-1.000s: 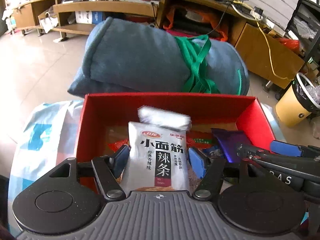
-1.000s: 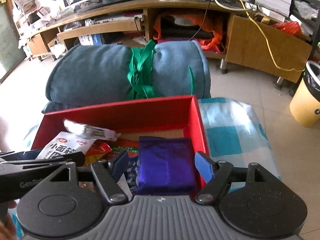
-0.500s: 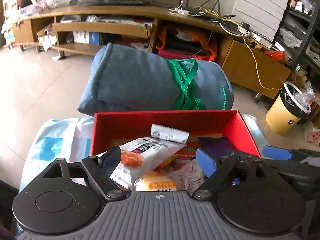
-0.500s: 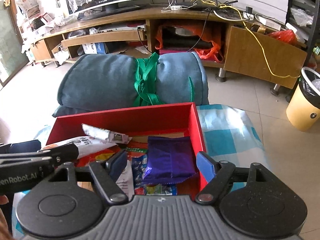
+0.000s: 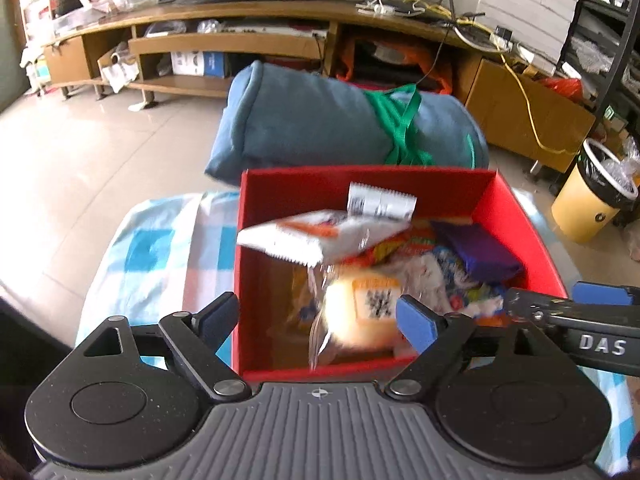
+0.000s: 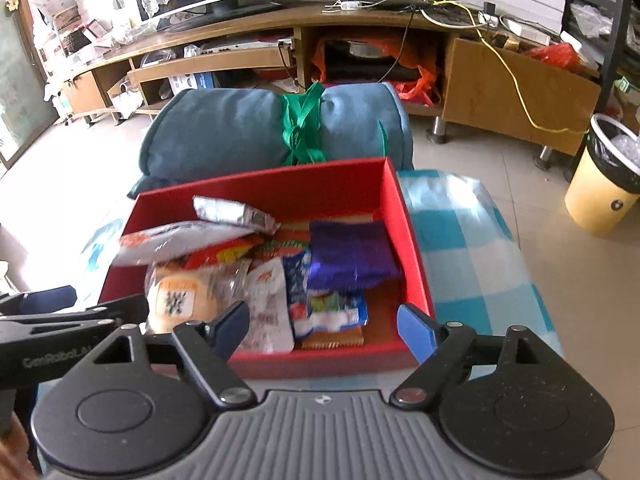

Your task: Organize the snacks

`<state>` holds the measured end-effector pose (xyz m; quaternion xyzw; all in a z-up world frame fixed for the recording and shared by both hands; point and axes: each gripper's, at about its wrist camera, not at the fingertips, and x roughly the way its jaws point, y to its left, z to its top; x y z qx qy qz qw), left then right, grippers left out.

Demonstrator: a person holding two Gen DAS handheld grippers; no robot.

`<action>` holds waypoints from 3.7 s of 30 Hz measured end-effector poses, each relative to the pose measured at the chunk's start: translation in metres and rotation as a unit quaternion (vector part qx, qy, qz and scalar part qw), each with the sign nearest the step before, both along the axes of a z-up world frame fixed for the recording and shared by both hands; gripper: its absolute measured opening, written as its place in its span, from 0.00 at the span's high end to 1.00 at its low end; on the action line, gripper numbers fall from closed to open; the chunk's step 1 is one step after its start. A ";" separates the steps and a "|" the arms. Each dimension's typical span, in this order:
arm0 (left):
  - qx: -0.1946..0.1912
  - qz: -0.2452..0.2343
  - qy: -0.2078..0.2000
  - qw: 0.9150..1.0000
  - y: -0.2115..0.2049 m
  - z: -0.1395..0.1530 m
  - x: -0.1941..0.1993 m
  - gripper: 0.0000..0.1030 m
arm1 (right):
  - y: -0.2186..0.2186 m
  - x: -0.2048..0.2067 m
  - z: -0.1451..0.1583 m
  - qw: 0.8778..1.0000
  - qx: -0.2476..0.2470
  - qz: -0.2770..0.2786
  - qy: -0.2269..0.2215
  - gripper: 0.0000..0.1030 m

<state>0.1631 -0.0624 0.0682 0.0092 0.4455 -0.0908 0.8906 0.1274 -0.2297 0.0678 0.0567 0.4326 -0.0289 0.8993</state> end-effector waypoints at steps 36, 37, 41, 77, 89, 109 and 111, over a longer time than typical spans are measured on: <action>0.015 -0.020 0.007 1.000 0.015 -0.013 -0.082 0.11 | 0.028 -0.088 -0.014 0.999 0.028 -0.001 0.021 0.25; 0.015 -0.019 0.006 1.000 0.016 -0.013 -0.083 0.11 | 0.028 -0.089 -0.013 0.999 0.029 -0.001 0.021 0.25; 0.015 -0.019 0.004 1.000 0.017 -0.013 -0.087 0.11 | 0.029 -0.094 -0.013 0.999 0.028 0.001 0.022 0.25; 0.007 -0.026 -0.005 1.000 0.021 -0.011 -0.113 0.12 | 0.031 -0.117 -0.009 0.999 0.028 0.012 0.015 0.25; 0.005 -0.024 -0.003 1.000 0.021 -0.012 -0.112 0.09 | 0.030 -0.116 -0.009 0.999 0.029 0.012 0.014 0.25; 0.036 -0.013 -0.019 0.999 0.019 -0.011 -0.112 0.00 | 0.030 -0.117 -0.010 0.999 0.030 0.012 0.015 0.25; 0.034 -0.012 -0.019 0.999 0.020 -0.011 -0.112 0.00 | 0.030 -0.116 -0.011 0.999 0.031 0.012 0.014 0.25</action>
